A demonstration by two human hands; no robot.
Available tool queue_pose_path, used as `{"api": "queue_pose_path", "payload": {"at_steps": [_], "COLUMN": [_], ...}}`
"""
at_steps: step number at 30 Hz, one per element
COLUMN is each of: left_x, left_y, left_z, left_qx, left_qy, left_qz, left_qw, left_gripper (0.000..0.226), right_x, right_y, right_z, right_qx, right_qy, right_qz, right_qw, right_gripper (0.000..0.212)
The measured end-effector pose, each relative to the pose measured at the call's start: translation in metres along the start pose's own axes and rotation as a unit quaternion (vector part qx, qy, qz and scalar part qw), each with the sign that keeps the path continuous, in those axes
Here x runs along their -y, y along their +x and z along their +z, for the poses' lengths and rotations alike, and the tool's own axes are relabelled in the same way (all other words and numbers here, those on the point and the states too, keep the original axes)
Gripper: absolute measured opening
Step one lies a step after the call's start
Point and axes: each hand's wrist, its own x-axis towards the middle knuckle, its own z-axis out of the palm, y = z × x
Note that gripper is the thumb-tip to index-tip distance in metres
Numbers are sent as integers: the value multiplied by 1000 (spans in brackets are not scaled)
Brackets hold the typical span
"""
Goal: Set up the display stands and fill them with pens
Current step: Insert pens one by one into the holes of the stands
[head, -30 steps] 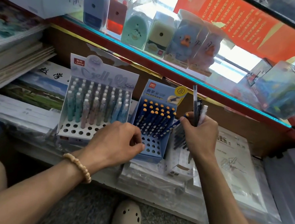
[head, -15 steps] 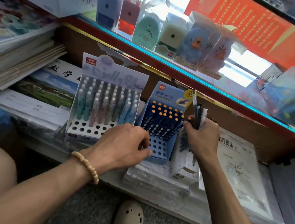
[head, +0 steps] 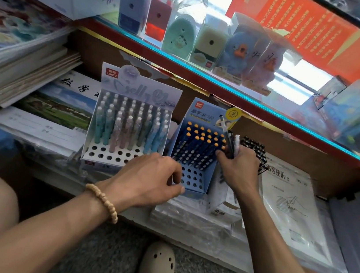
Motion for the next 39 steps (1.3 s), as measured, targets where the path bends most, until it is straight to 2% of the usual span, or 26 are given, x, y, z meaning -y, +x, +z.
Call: {"api": "queue_pose_path", "payload": {"at_steps": [6,9,12,14,16,18,20,23,26,29,30,33,39], "left_x": [0,3,-1,-9,-18,-25,-28,-24,-24,-31,-33,-36,-47], "left_y": [-3,-5,-1,6,14,17,18,16,15,16,16,18,26], "left_z": [4,3,-8,-20,-30,-33,-32,-32,-37,-38,-38,-37,-39], "left_qx": [17,34,10,-52,-120,-160,-177,-169,-108,-93,-100,-117,-168], "left_qy": [-2,-11,-122,-246,-350,-403,-414,-425,-363,-363,-383,-473,-603], "left_qz": [2,-1,-3,-14,-28,-35,-40,-46,-8,15,14,-15,-56], "left_qw": [1000,999,992,968,928,900,892,888,925,927,918,873,778], "left_gripper": [19,17,15,17,25,24,12,4,10,12,12,12,11], "right_x": [-3,4,13,18,21,23,22,20,19,19,19,14,-5], "right_y": [-7,-16,-27,-34,-40,-45,-47,-47,-44,-44,-44,-41,-36], "right_z": [-2,-8,-21,-29,-36,-42,-46,-52,-62,-72,-74,-79,-96], "right_qx": [-9,-25,-20,-3,25,61,99,171,181,227,248,283,289], "right_qy": [7,17,-21,-68,-98,-107,-102,-32,17,82,119,213,301], "right_qz": [-5,-40,-126,-182,-224,-254,-263,-238,-223,-197,-187,-139,-42], "right_qw": [1000,999,992,981,969,959,954,955,958,950,943,925,908], "right_gripper": [18,15,19,22,23,21,23,22,29,23,23,46,32]}}
